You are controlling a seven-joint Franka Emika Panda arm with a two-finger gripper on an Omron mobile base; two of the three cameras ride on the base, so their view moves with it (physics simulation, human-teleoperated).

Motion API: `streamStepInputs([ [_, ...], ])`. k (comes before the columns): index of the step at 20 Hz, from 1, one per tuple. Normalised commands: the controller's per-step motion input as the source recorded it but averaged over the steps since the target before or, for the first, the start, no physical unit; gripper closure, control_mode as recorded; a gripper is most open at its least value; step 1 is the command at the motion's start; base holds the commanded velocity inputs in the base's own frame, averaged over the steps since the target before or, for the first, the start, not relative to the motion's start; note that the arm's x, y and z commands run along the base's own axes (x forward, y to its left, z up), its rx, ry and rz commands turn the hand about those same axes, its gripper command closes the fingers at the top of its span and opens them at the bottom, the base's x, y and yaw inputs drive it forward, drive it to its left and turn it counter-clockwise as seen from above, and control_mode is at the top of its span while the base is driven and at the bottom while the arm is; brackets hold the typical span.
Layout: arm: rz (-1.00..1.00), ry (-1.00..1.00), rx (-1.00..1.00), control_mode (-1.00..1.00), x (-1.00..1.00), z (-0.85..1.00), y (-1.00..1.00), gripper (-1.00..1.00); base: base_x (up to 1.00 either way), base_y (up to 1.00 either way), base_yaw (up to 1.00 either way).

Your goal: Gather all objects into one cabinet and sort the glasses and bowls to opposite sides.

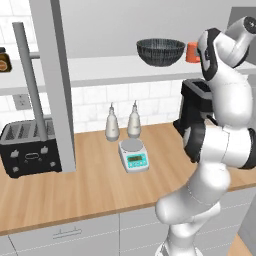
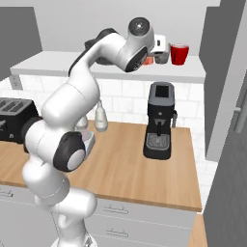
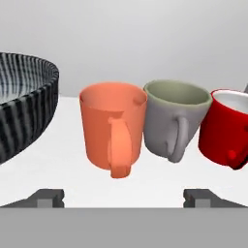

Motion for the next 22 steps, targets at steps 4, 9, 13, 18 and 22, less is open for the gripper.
streamStepInputs([
  [4, 0.0, -0.07, 0.0, -1.0, -0.89, 0.07, 0.01, -1.0, 0.0, 0.0, 0.0],
  [9, 0.0, -0.07, 0.0, -1.0, -0.76, 0.03, 0.38, -1.0, 0.0, 0.0, 0.0],
  [13, 0.0, -0.06, 0.0, -1.0, -0.59, 0.0, 0.81, -1.0, 0.0, 0.0, 0.0],
  [18, -0.01, 0.06, 0.0, -1.0, -0.34, 0.05, 0.83, -1.0, 0.0, 0.0, 0.0],
  [22, -0.03, 0.29, 0.06, -1.0, -0.18, 0.22, 0.46, -1.0, 0.0, 0.0, 0.0],
])
